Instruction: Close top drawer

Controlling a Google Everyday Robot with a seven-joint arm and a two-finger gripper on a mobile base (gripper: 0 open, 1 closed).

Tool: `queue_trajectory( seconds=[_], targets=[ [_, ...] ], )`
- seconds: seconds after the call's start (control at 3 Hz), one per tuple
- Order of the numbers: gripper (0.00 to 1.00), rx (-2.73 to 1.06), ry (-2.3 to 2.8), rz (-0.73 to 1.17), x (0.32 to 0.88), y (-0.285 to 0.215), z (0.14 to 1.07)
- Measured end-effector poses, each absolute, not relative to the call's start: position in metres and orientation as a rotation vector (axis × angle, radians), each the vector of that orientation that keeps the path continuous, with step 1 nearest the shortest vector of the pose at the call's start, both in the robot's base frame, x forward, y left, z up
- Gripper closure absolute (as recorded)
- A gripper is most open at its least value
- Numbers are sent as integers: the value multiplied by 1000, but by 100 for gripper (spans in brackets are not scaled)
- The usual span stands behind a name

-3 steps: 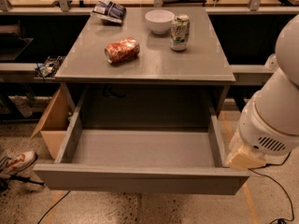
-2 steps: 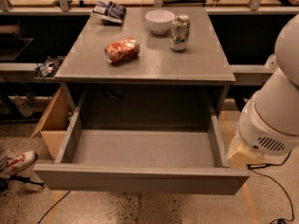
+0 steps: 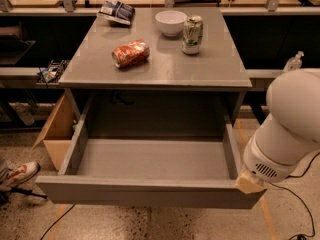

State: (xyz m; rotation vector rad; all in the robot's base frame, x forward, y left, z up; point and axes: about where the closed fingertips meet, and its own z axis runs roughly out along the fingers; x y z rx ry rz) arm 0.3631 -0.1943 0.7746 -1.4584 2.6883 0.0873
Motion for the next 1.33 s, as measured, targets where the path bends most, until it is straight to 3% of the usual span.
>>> queue_trajectory(
  seconds=[1.33],
  targets=[
    [100,-1251,2892,129,368,-209,705]
  ],
)
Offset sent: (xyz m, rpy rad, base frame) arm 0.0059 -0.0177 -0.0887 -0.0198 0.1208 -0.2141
